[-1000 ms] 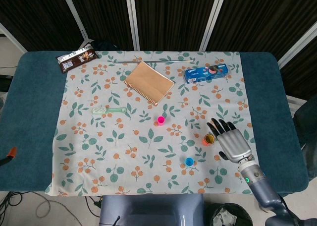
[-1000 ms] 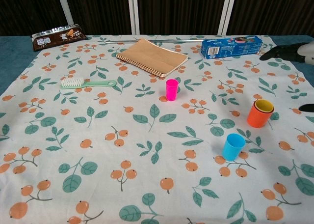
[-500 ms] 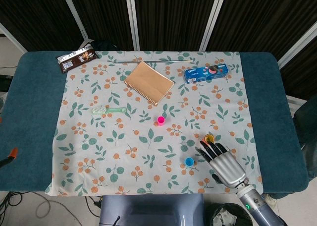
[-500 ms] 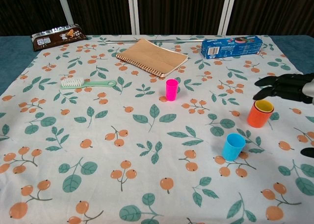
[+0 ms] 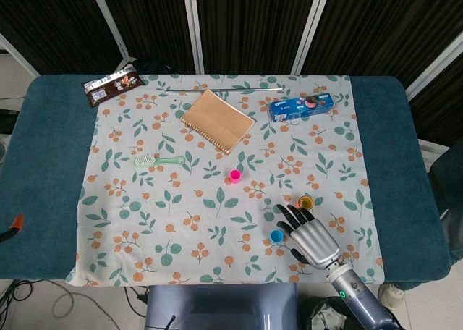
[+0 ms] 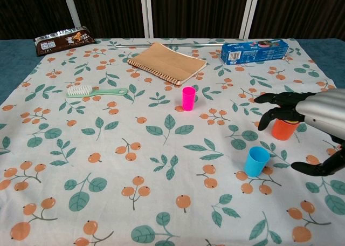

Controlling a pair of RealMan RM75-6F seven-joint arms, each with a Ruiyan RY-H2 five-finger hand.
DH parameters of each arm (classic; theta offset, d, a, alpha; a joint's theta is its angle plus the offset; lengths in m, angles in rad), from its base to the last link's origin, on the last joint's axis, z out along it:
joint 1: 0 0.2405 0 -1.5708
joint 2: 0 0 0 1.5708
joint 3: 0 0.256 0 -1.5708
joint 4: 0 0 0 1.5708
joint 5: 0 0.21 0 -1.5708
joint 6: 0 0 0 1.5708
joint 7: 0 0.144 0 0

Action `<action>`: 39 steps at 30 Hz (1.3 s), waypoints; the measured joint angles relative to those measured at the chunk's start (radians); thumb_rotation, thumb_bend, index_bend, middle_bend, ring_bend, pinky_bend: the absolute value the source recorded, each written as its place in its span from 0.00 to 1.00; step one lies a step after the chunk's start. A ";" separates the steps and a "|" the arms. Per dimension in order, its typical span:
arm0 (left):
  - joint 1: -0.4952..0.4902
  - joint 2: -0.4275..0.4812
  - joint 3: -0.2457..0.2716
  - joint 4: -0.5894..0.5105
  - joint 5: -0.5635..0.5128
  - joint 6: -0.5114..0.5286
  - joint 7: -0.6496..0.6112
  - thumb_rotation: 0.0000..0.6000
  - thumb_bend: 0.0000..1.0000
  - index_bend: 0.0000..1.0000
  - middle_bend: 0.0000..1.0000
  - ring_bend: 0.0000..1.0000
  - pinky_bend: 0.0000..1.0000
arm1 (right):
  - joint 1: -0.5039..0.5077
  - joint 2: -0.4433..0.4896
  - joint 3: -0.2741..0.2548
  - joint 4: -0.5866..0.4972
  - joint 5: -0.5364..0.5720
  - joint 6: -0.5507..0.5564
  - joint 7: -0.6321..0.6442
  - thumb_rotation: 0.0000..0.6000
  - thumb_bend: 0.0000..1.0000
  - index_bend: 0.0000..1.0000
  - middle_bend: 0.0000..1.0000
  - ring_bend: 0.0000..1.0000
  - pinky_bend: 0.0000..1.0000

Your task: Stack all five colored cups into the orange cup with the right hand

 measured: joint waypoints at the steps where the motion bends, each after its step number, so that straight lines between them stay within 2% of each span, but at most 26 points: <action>1: 0.000 0.000 0.000 0.000 -0.001 0.000 0.000 1.00 0.27 0.10 0.00 0.00 0.26 | 0.002 -0.007 0.006 0.008 0.008 -0.007 0.001 1.00 0.45 0.29 0.00 0.10 0.19; 14: -0.001 -0.001 -0.004 0.000 -0.005 0.001 0.001 1.00 0.27 0.10 0.00 0.00 0.26 | 0.015 -0.061 0.038 0.063 0.052 -0.049 -0.006 1.00 0.46 0.31 0.00 0.10 0.19; 39: -0.001 0.001 -0.006 -0.001 -0.008 0.002 -0.001 1.00 0.27 0.10 0.00 0.00 0.27 | 0.008 -0.105 0.040 0.111 0.040 -0.066 0.004 1.00 0.46 0.34 0.00 0.10 0.19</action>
